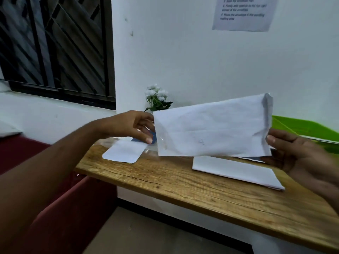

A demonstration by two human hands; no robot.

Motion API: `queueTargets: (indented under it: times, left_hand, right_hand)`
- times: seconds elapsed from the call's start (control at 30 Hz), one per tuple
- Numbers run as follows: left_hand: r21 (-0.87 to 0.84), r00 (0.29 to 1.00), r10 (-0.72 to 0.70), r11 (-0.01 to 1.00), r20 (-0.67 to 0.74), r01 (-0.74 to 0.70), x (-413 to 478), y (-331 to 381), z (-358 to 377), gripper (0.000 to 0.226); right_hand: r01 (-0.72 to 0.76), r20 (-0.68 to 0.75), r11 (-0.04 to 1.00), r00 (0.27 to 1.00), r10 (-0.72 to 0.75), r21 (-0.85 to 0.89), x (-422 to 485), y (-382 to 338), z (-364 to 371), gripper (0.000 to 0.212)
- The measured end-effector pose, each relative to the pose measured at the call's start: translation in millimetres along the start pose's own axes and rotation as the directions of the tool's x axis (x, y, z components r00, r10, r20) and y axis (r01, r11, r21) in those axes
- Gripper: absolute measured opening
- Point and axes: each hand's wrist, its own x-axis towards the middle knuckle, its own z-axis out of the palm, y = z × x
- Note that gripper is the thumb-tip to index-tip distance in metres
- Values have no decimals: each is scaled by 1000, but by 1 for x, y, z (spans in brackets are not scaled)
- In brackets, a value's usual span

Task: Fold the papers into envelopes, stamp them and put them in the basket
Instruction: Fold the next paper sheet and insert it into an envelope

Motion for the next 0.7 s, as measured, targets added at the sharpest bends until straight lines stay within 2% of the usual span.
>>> queueTargets:
  times: [0.07,0.2,0.23,0.33,0.4,0.47,0.53,0.6,0.63,0.7]
  left_hand:
    - [-207,998,28,978,-61,-40,12,7,14,56]
    - [-346,937,-52,935,-346,-75,39,16,33,34]
    - [-344,920,-76,937,-385,-67,46,16,36,32]
    - [-305,892,-97,951,-442,-48,62,14,40,33]
    - [-267,892,-87,963,-444,-38,70,15,39,31]
    - [-222,881,-82,975,-465,-26,80,18,35,39]
    - [-129,821,-57,991,-568,-20,92,17,30,60]
    - [142,733,113,990,-670,-22,101,18,30,80]
    - [306,717,243,951,-654,-44,108,23,34,88]
    - [561,760,433,820,-485,-109,117,34,50,108]
  right_hand:
    - [-63,-25,996,998,65,56,9,6,-7,73]
    - [-102,-78,993,991,106,55,27,22,-18,85]
    - [-101,-89,994,990,105,48,31,24,-20,77]
    - [-106,-116,994,988,106,7,44,25,-22,34]
    - [-110,-143,991,985,98,-82,58,24,-26,30]
    - [-104,-154,983,985,80,-155,72,20,-28,23]
    - [-80,-126,979,990,58,-185,86,17,-29,18]
    - [-52,-72,977,997,37,-206,97,18,-24,20]
    - [-34,-55,976,998,22,-217,102,19,-23,21]
    - [-5,-28,973,1000,-2,-232,109,25,-19,22]
